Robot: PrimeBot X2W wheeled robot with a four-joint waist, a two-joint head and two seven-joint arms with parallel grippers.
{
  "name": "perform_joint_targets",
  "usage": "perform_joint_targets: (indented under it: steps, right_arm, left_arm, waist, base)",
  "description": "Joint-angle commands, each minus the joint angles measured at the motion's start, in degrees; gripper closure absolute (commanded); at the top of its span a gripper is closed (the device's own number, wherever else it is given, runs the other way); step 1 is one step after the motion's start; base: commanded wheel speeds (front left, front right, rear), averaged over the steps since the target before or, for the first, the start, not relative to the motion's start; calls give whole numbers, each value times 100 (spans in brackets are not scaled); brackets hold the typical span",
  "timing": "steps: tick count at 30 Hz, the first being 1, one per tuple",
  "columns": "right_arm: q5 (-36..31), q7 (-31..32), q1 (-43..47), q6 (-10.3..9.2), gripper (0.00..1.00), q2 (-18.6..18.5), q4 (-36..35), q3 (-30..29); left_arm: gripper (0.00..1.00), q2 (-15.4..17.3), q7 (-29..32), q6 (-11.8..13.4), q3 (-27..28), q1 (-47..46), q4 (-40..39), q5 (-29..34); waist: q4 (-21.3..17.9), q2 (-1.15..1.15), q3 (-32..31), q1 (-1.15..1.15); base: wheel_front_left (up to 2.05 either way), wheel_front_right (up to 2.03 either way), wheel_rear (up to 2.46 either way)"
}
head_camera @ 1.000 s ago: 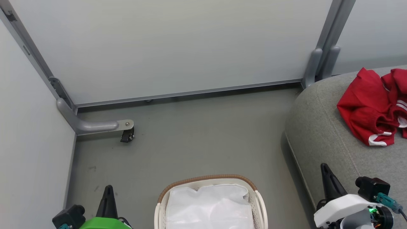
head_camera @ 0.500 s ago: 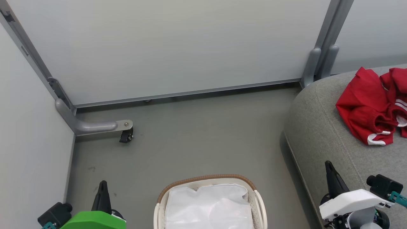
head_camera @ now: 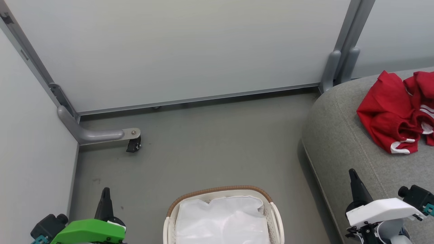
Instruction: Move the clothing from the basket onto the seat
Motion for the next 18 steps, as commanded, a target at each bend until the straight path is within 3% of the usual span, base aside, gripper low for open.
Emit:
perform_joint_targets:
  steps: [1, 18]
  right_arm:
    - [212, 44, -156, -1, 100, -41, -100, -34]
    - [1367, 335, -203, -2, 100, -53, -157, -102]
  left_arm:
    - [100, 16, 50, -44, 44, -202, -93, -187]
    - [100, 19, 343, -125, 224, -314, -181, -1152]
  waist:
    - [-3, 0, 1, 0]
    - [-38, 0, 6, 0]
  base:
    - [0, 0, 0]
    - [0, 0, 0]
